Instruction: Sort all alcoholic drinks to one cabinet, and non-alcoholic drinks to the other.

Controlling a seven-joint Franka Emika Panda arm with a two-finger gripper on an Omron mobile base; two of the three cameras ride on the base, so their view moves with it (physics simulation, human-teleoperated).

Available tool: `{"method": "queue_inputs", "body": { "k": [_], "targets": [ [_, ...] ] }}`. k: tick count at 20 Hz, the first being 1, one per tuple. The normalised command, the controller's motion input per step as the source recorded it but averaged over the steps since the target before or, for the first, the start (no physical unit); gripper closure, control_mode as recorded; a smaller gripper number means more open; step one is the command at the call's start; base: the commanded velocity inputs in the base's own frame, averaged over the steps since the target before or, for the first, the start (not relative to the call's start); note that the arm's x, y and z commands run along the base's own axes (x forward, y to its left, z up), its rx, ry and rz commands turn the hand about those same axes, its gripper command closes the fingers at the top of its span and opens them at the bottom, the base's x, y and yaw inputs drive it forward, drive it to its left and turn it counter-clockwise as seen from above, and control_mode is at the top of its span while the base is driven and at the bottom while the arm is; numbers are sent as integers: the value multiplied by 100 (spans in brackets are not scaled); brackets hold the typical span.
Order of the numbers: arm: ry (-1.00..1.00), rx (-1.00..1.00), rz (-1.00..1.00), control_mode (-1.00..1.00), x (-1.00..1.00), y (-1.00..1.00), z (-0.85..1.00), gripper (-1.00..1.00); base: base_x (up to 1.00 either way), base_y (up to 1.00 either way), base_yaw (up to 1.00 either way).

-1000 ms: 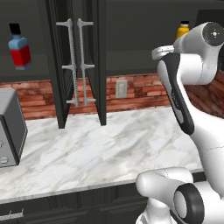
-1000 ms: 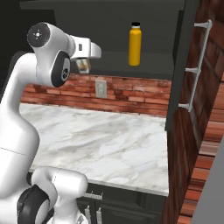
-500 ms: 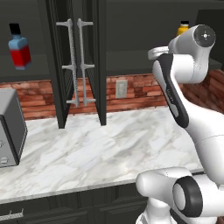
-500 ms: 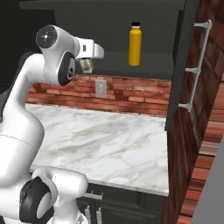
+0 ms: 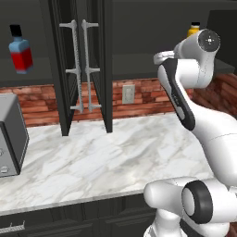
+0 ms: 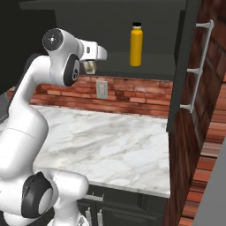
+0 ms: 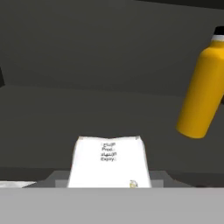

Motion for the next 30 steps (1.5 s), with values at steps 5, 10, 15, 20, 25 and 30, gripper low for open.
{"method": "queue_inputs", "body": {
  "k": [5, 10, 15, 20, 25, 30],
  "targets": [
    [0, 0, 0, -100, 25, 0, -5, 100, 0, 0, 0],
    [0, 0, 0, -100, 27, -1, -1, 100, 0, 0, 0],
    [0, 0, 0, -100, 28, -1, -1, 100, 0, 0, 0],
    [0, 0, 0, -100, 29, -1, -2, 100, 0, 0, 0],
    [0, 0, 0, -100, 30, -1, -1, 100, 0, 0, 0],
    [0, 0, 0, -100, 29, -1, -5, 100, 0, 0, 0]
  ]
}}
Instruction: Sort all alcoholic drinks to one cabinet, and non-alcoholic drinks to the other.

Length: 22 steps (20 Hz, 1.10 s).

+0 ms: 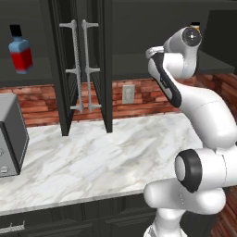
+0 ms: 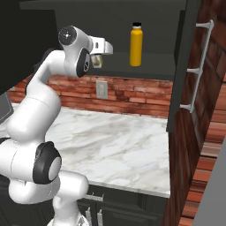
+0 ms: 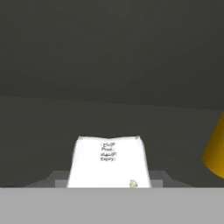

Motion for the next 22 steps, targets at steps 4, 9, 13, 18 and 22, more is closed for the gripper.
{"method": "queue_inputs", "body": {
  "k": [4, 9, 13, 18, 22],
  "targets": [
    [0, 0, 0, -100, 29, -2, -9, 100, 0, 0, 0],
    [0, 0, 0, -100, 28, -3, -10, 100, 0, 0, 0],
    [0, 0, 0, -100, 26, -3, -13, 100, 0, 0, 0],
    [0, 0, 0, -100, 23, -3, -17, 100, 0, 0, 0],
    [0, 0, 0, -100, 20, -2, -22, 100, 0, 0, 0]
  ]
}}
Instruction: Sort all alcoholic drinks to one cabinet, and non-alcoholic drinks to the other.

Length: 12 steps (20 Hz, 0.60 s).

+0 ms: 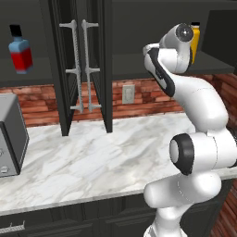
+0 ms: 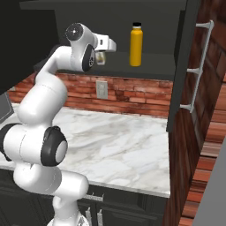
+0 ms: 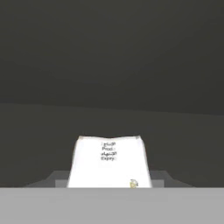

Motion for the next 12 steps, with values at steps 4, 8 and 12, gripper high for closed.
{"method": "queue_inputs", "body": {
  "k": [4, 8, 12],
  "targets": [
    [0, 0, 0, -100, 21, -2, -24, 100, 0, 0, 0],
    [0, 0, 0, -100, 20, -2, -26, 100, 0, 0, 0],
    [0, 0, 0, -100, 12, -1, -24, 100, 0, 0, 0]
  ]
}}
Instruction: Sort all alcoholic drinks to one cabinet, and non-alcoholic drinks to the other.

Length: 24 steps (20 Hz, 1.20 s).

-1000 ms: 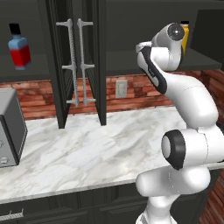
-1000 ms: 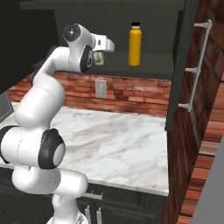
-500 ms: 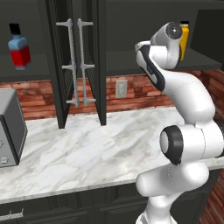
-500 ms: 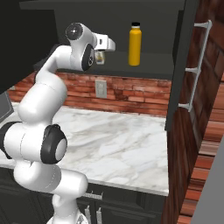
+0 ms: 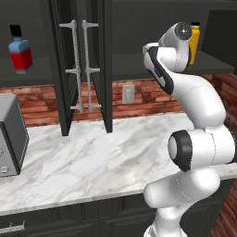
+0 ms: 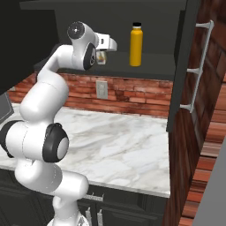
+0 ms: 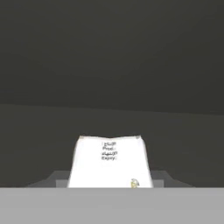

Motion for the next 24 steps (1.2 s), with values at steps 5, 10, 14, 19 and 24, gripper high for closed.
{"method": "queue_inputs", "body": {
  "k": [5, 10, 14, 19, 24],
  "targets": [
    [0, 0, 0, -100, 8, 0, -16, 100, 0, 0, 0],
    [0, 0, 0, -100, 12, 0, -20, -100, 0, 0, 0],
    [0, 0, 0, -100, 8, 0, -16, -100, 0, 0, 0],
    [0, 0, 0, -100, 6, 0, -15, -100, 0, 0, 0],
    [0, 0, 0, -100, 4, 0, -10, -100, 0, 0, 0]
  ]
}}
